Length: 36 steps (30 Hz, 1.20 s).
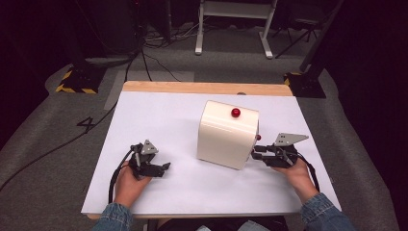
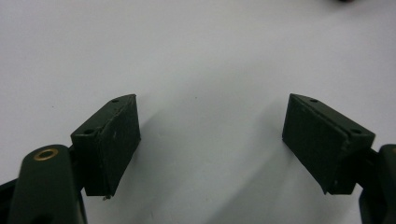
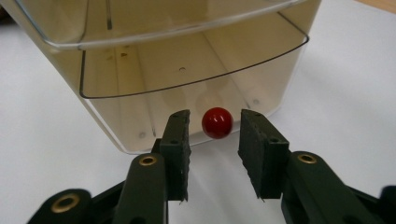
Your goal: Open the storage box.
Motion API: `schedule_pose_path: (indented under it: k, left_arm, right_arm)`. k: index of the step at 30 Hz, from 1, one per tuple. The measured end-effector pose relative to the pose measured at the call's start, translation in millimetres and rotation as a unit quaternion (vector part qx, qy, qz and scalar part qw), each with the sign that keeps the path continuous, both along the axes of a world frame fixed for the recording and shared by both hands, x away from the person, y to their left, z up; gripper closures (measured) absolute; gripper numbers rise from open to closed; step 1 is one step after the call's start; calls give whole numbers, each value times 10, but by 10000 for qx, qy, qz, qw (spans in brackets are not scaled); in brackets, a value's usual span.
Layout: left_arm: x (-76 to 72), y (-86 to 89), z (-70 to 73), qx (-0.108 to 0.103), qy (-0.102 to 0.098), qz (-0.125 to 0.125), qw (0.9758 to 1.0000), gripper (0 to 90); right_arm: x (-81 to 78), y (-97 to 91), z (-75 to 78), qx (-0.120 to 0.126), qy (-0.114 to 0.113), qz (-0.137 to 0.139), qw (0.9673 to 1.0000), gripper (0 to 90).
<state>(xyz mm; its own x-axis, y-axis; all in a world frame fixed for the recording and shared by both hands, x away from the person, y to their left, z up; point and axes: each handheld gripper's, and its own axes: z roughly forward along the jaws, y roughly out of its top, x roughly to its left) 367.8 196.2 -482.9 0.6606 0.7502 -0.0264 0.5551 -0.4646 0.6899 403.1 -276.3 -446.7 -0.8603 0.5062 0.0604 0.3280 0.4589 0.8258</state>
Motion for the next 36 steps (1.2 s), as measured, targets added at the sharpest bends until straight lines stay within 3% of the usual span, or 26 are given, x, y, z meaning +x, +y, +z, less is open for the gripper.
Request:
schedule_pose_path:
  k: [6, 19, 24, 36]
  left_arm:
    - [0, 0, 0, 2, -2, 0, 10000, 193]
    - [-2, -3, -3, -11, -7, 11, 10000, 193]
    - [-2, -2, -2, -4, -7, 6, 10000, 193]
    - [-2, -4, -3, -11, -10, 9, 10000, 193]
  right_arm:
    - [50, -8, -49, -9, 14, 108, 9999, 728]
    - [48, -51, -54, 18, 28, 87, 10000, 737]
    - [8, -166, -29, 8, 83, 20, 10000, 736]
    - [-180, -545, 16, 92, -54, -258, 9996, 736]
